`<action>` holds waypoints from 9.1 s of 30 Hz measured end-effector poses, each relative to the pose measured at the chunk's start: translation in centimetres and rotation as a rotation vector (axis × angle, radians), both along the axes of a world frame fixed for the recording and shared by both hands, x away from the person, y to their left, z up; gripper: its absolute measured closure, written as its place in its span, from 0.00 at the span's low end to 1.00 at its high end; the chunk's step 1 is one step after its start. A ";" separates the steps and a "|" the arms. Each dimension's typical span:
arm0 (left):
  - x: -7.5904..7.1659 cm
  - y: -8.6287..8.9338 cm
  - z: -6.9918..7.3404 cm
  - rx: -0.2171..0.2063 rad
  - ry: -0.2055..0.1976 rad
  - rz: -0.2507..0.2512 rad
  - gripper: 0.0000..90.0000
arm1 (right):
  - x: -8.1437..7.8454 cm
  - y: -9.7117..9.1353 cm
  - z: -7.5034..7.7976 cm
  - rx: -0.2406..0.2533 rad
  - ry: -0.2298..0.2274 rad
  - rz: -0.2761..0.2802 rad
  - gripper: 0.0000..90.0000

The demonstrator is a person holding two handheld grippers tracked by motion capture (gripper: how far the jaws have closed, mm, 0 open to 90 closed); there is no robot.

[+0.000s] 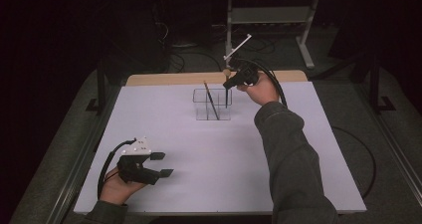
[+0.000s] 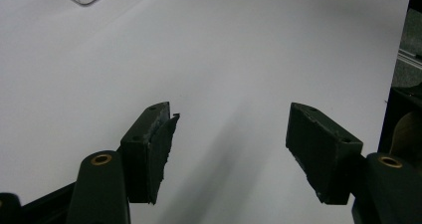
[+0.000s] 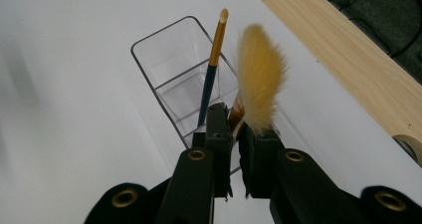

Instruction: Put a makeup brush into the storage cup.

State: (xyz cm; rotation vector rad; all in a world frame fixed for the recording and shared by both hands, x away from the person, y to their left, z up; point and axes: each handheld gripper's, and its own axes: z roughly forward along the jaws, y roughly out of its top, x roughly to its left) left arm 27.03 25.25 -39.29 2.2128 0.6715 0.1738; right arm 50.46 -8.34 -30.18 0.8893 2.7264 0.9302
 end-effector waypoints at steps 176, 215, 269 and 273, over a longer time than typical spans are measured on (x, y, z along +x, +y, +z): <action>0.9 -0.7 -0.4 0.015 0.014 -0.007 0.33 | -10.4 -11.9 -5.2 0.239 -0.009 -0.095 0.49; 0.9 -0.2 -0.2 -0.007 0.004 0.025 0.27 | -15.8 -13.8 -8.2 0.283 -0.049 -0.096 0.41; 0.7 0.2 -0.4 -0.002 0.011 0.039 0.22 | -21.1 -16.0 -11.2 0.343 -0.100 -0.143 0.27; 0.7 0.2 -0.4 -0.002 0.012 0.038 0.22 | -21.3 -16.2 -11.4 0.350 -0.100 -0.144 0.27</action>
